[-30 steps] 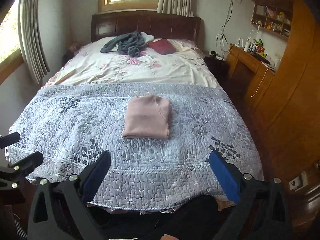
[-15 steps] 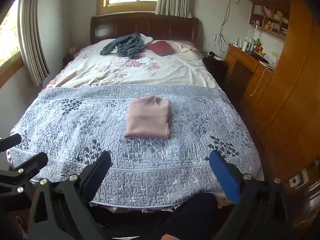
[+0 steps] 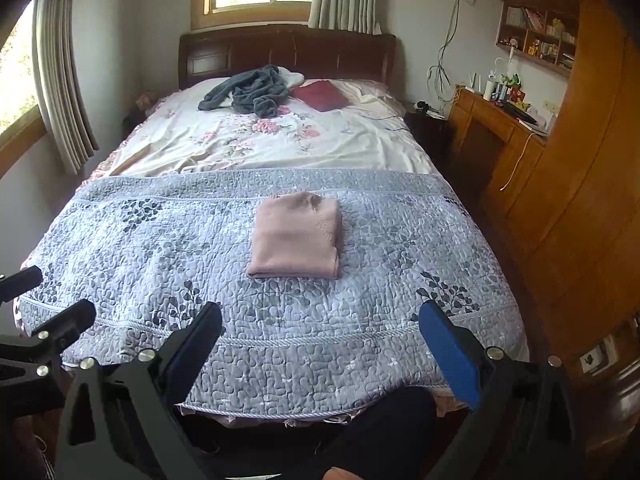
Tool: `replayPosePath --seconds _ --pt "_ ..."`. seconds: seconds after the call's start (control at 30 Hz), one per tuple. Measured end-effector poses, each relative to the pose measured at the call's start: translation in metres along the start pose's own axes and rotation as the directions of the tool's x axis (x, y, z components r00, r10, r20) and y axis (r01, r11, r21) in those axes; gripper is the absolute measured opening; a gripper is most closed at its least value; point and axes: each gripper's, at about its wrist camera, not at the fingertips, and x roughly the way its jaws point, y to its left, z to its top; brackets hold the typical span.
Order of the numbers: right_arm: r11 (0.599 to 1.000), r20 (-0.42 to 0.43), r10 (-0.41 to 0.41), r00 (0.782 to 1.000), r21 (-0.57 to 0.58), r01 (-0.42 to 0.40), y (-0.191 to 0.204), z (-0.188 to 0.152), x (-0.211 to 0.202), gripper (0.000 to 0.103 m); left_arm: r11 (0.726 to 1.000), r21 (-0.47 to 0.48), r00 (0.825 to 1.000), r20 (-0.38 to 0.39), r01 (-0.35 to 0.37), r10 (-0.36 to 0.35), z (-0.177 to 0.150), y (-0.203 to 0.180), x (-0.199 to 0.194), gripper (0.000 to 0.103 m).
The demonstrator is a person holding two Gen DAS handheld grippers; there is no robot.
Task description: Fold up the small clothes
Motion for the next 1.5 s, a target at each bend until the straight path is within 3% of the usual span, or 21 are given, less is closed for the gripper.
replayPosePath --seconds 1.33,1.43,1.5 --pt "1.0 0.001 -0.002 1.0 -0.002 0.002 -0.003 0.009 0.005 0.099 1.0 0.019 1.0 0.002 -0.016 0.016 0.009 -0.002 0.003 0.099" --pt "1.0 -0.004 -0.006 1.0 -0.002 0.006 -0.005 0.009 0.01 0.099 1.0 0.019 1.0 -0.001 0.009 -0.009 0.01 0.0 0.014 0.099" --pt "1.0 -0.013 0.019 1.0 -0.004 -0.019 -0.009 0.011 0.023 0.099 0.995 -0.01 0.995 -0.021 0.102 -0.102 0.011 0.005 0.037 0.099"
